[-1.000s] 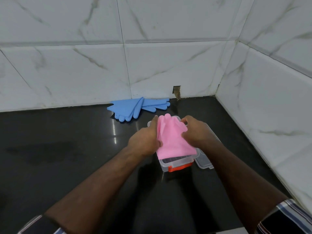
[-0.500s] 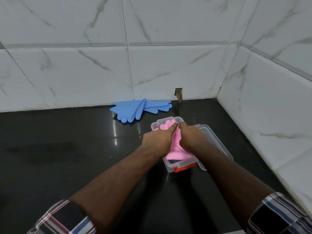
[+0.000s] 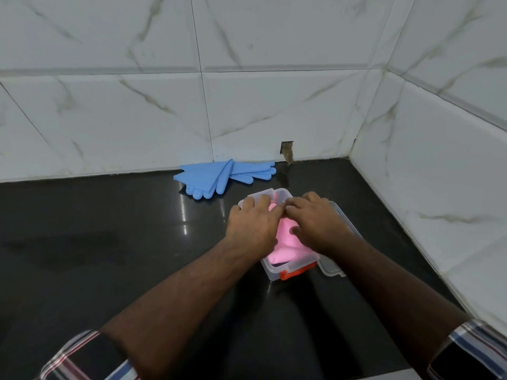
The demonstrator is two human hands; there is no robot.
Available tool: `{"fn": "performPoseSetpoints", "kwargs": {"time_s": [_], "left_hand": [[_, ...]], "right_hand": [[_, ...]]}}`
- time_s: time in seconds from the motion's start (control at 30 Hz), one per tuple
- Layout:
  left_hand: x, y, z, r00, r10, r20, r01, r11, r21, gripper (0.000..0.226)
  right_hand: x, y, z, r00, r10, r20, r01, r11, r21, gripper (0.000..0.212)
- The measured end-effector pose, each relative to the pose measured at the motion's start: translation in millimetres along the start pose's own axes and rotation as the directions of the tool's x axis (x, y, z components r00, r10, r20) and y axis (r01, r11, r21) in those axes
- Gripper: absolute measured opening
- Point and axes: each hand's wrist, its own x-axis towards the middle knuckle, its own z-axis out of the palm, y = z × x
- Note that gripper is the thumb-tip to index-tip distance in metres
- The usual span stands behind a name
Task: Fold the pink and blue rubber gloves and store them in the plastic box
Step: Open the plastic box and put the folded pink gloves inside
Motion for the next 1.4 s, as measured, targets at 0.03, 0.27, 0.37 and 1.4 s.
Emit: {"fn": "performPoseSetpoints", "kwargs": {"time_s": [0.03,0.27,0.37,1.4], "left_hand": [[-1,-1,-3,0.999,0.048,-0.013,-0.048,0.999,0.017,0.080],[3,-1,-6,0.977,0.025,0.209,-0.055,0.989,0.137,0.065],[10,4,-3,0.958,-0.031,0.285,-0.024,0.982,0.188,0.070],[33,13,12,0.925,-0.177,0.336,0.054,0.937,0.346,0.063]], "right_hand": [[0,4,-4,0.997,-0.031,0.076,0.031,1.000,0.004,0.050],[15,17,-8,0.897,-0.025,0.441,0.115,0.977,-0.178,0.076],[18,13,-2,0.900,-0.036,0.435,0.172,0.945,-0.277,0.080],[27,-7,17,0.892,-0.013,0.452,0.192,0.916,-0.353,0.070]]}}
